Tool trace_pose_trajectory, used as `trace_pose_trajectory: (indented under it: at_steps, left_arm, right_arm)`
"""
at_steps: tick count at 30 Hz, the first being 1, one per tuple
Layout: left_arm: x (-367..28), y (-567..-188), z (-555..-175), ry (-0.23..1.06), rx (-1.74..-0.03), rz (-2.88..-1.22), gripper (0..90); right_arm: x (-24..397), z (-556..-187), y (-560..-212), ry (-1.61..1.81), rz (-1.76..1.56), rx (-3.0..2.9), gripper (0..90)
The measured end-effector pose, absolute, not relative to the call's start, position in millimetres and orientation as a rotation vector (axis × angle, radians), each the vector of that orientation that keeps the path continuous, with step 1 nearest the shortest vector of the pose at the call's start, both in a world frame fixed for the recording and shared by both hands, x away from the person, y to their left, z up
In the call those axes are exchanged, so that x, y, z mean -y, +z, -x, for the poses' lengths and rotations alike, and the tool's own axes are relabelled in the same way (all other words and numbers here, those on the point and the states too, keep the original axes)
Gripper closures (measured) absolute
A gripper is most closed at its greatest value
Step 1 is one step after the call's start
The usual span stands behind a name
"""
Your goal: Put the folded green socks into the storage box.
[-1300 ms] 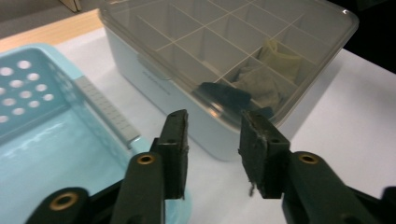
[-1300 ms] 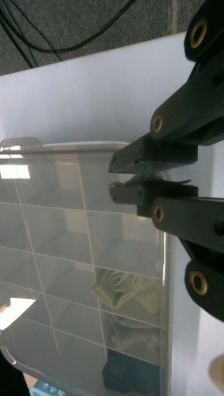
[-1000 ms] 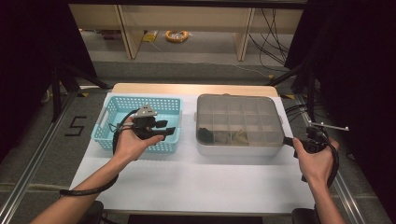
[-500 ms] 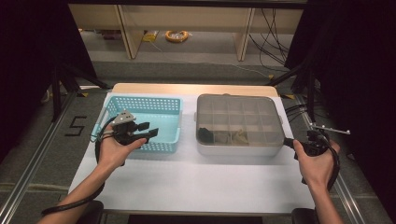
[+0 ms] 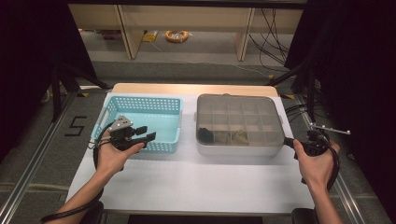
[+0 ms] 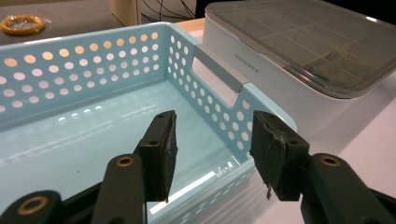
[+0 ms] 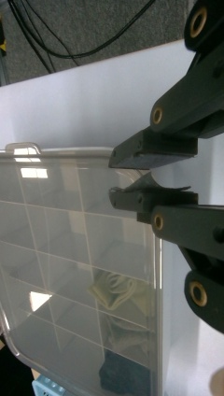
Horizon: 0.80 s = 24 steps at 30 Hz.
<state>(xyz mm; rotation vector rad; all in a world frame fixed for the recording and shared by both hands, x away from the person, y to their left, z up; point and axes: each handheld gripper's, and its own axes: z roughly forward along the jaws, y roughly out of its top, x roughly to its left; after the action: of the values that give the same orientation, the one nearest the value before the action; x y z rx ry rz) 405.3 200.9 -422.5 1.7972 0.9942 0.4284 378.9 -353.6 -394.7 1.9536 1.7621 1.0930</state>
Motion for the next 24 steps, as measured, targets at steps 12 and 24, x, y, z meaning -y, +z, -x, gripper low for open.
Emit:
trace_pose_trajectory:
  at_steps: [12,24]
  left_arm:
    - [-202.0,-422.7,-399.5,0.448,-0.974,-1.771,49.5]
    - [-204.7,-420.5,-401.6,0.468,-0.992,-1.735,48.7]
  right_arm:
    - [364.8,-375.1,-394.9,1.106,-1.884,-1.730,75.8]
    - [377.2,-372.5,-393.5,1.119,-1.897,-1.682,74.1]
